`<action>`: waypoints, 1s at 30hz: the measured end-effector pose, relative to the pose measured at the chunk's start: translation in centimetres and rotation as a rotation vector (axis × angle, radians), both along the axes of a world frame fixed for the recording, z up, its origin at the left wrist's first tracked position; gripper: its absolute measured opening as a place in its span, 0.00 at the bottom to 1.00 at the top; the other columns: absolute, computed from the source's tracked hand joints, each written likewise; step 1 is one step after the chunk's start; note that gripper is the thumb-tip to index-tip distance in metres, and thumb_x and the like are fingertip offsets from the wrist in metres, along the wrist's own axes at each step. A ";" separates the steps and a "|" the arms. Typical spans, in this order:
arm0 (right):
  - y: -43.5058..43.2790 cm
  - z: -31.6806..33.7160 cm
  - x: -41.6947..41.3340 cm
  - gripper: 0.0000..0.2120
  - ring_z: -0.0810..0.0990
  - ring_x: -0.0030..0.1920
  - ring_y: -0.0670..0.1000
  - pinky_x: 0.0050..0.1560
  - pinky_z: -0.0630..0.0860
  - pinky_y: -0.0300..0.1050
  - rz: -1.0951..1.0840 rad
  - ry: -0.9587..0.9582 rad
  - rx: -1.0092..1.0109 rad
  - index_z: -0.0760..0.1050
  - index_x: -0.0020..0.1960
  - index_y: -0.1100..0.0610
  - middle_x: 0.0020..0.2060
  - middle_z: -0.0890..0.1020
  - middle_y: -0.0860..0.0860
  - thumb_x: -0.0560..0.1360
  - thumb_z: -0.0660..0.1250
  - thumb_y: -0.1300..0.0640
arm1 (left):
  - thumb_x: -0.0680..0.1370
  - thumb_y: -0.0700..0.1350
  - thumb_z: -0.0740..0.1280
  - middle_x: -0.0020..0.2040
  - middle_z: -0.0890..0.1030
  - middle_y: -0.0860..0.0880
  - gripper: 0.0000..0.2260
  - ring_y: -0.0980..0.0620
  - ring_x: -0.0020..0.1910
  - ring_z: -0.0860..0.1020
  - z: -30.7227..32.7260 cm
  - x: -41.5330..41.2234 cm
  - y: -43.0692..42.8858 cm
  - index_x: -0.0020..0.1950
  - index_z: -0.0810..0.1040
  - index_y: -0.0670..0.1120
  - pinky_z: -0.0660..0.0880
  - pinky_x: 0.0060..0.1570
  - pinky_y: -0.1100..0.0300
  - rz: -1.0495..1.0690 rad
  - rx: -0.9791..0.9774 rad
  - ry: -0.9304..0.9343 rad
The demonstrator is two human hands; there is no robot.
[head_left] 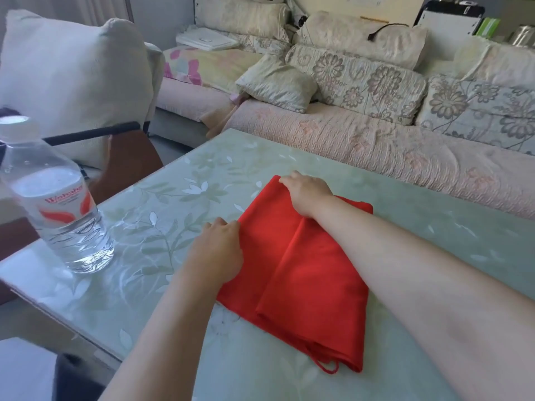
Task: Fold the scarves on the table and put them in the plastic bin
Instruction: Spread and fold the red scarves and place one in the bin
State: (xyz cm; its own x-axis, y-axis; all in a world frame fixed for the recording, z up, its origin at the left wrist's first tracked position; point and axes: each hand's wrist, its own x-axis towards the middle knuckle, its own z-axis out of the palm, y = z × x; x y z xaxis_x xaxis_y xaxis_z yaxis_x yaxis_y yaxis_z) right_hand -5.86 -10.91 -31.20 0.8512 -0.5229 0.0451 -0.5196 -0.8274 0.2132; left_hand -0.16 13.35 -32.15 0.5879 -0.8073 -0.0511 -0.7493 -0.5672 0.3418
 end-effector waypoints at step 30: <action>-5.8 0.3 -14.1 0.22 0.76 0.65 0.55 0.67 0.70 0.51 -0.054 -0.027 0.153 0.78 0.65 0.49 0.64 0.80 0.51 0.76 0.59 0.64 | 0.74 0.48 0.69 0.52 0.80 0.52 0.10 0.51 0.49 0.78 4.3 -10.8 -2.9 0.54 0.80 0.51 0.75 0.49 0.61 -0.439 0.142 0.196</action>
State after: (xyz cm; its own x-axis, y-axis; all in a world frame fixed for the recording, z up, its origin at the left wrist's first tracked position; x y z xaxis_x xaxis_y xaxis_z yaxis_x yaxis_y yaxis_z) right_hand -19.95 -16.69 -30.89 0.8214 -0.5701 -0.0162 -0.5677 -0.8200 0.0727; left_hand -10.99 10.49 -27.85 0.1621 -0.9536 -0.2536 -0.8570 -0.2634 0.4428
